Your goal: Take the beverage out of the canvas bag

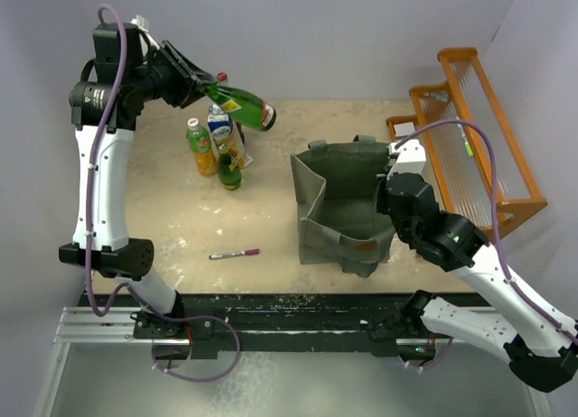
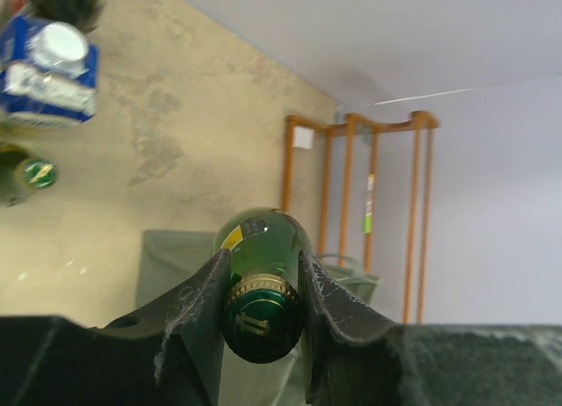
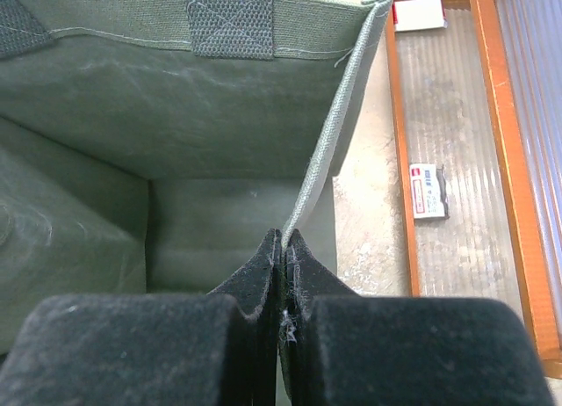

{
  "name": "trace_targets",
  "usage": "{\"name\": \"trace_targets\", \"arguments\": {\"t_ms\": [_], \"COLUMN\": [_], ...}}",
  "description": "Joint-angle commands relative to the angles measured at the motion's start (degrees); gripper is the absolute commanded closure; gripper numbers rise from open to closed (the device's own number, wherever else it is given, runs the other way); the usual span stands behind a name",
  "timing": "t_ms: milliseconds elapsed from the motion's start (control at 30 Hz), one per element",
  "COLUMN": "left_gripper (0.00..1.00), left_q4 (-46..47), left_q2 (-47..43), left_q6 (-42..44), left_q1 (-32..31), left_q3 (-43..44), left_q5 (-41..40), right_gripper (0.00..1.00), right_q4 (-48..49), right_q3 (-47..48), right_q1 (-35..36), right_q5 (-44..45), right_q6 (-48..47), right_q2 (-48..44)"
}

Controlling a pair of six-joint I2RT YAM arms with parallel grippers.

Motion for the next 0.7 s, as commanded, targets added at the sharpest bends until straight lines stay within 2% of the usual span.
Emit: {"name": "trace_targets", "arguments": {"t_ms": [0, 167, 400, 533, 667], "left_gripper": [1.0, 1.0, 1.0, 1.0, 1.0], "left_q4": [6.15, 12.16, 15.68, 21.08, 24.99], "left_q2": [-6.11, -12.39, -17.43, -19.62, -19.08], "left_q6": [5.75, 8.46, 14.51, 18.6, 23.02], "left_q1": [0.07, -0.07, -1.42, -1.6, -1.6], "left_q3": [-8.58, -26.28, -44.11, -50.95, -53.31], "left_q5": [-1.94, -4.03, -11.16, -17.06, -23.01], "right_gripper": [0.98, 0.98, 0.98, 0.98, 0.98], "right_q4": [3.84, 4.06, 5.55, 6.35, 6.73], "right_q3": [3.17, 3.03, -0.49, -2.08, -2.9], "right_q1": [-0.16, -0.22, -0.19, -0.18, -0.26], "right_q5": [0.39, 0.66, 0.75, 0.03, -0.28], "right_q6": [-1.35, -1.39, 0.13, 1.26, 1.47], "right_q2": [0.13, -0.18, -1.39, -2.17, -2.99]}}
